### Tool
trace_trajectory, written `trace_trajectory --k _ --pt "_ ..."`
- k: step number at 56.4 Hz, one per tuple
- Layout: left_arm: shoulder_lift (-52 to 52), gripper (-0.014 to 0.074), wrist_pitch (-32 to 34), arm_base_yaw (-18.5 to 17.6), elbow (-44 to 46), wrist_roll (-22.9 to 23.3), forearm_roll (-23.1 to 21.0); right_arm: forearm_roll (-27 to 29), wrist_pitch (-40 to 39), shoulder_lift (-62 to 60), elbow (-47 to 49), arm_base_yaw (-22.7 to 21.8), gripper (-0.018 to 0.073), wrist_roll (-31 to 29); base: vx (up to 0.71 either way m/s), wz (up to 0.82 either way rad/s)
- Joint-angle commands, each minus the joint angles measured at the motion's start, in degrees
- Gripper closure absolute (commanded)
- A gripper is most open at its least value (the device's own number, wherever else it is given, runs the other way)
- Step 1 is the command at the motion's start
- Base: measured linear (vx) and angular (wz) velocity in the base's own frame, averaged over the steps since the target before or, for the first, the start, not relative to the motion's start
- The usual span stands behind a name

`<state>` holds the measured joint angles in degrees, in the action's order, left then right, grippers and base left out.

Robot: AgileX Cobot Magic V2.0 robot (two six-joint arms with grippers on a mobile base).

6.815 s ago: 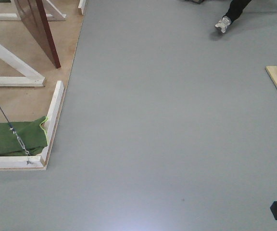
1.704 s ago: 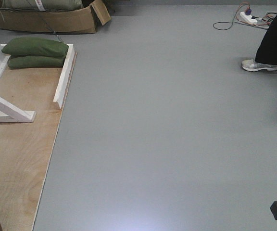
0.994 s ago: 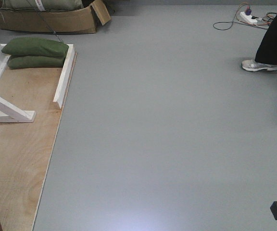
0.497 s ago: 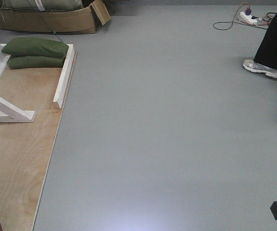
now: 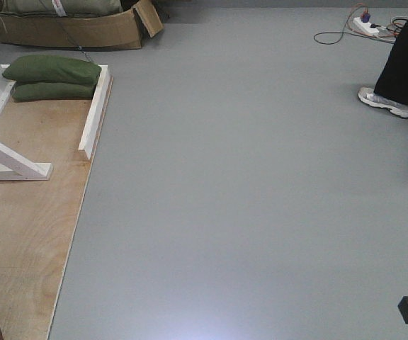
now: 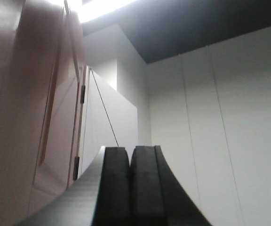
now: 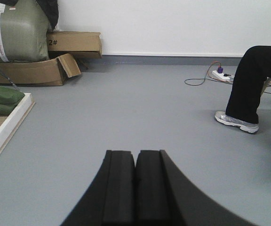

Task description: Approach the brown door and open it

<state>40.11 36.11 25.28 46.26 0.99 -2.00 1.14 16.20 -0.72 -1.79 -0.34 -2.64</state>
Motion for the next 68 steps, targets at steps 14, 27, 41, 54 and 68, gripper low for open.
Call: trace_trajectory --k 14,27,41,54,68 --pt "4.9 0.0603 8.2 0.6 1.8 0.1 -20.2 -0.4 -4.7 -0.6 -0.2 0.1 0.0559 -0.3 0.0 0.0" --pt "8.1 0.0603 24.8 0.5 4.6 0.1 -51.0 -0.4 -4.7 -0.6 -0.2 0.1 0.0559 -0.3 0.0 0.0" --pt "18.4 0.0603 29.9 0.5 20.3 0.1 -66.7 -0.4 -4.7 -0.6 -0.2 0.1 0.0559 -0.3 0.0 0.0" --pt "26.8 0.0603 26.1 0.5 31.0 0.1 -76.5 -0.4 -4.7 -0.6 -0.2 0.1 0.0559 -0.3 0.0 0.0" --pt "29.0 0.0603 12.8 0.5 33.7 0.1 -81.1 -0.4 -4.7 -0.6 -0.2 0.1 0.0559 -0.3 0.0 0.0"
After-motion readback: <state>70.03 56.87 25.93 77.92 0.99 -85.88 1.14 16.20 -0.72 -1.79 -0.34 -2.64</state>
